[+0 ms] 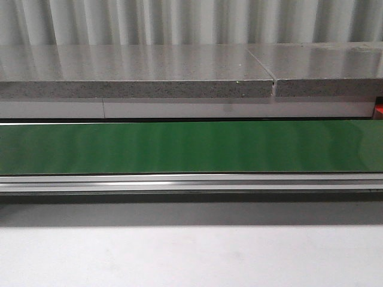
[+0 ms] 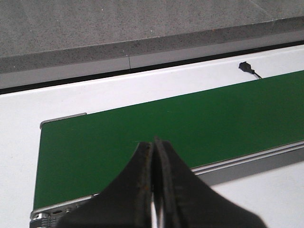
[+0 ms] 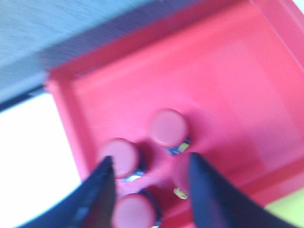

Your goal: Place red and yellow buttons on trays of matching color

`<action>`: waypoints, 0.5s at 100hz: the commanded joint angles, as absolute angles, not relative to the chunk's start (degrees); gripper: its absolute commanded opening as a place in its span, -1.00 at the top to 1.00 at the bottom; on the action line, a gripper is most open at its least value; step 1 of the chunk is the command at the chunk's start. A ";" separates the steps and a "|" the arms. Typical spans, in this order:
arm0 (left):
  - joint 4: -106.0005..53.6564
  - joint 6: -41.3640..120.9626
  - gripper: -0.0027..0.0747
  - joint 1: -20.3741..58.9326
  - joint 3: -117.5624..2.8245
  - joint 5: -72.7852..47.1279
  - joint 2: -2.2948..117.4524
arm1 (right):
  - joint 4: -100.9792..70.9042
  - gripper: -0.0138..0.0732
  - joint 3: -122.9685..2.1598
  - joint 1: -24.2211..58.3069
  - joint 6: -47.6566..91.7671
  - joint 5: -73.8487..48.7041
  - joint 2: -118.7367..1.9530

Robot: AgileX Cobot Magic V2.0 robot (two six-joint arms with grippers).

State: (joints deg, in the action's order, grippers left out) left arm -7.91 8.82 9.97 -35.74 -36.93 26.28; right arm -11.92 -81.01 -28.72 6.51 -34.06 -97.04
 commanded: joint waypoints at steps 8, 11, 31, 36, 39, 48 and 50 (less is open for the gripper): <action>-8.75 8.78 0.98 10.38 -37.39 -32.62 26.59 | -12.06 0.48 -82.31 -24.61 8.03 -33.25 -89.64; -8.75 8.78 0.98 10.38 -37.39 -32.62 26.59 | -11.84 0.54 -81.78 -23.59 8.16 -33.65 -88.51; -8.75 8.78 0.98 10.38 -37.39 -32.62 26.59 | -11.37 0.79 -74.57 -17.28 10.21 -31.58 -80.41; -8.75 8.78 0.98 10.38 -37.39 -32.62 26.59 | -11.36 0.81 -72.46 -15.78 10.69 -30.43 -78.15; -8.75 8.78 0.98 10.38 -37.39 -32.62 26.59 | -11.36 0.81 -71.01 -14.81 10.69 -29.90 -76.60; -8.75 8.78 0.98 10.38 -37.39 -32.62 26.59 | -11.47 0.81 -67.75 -12.53 10.69 -28.61 -72.70; -8.75 8.78 0.98 10.38 -37.39 -32.62 26.59 | -11.47 0.81 -66.99 -12.18 10.69 -28.44 -72.16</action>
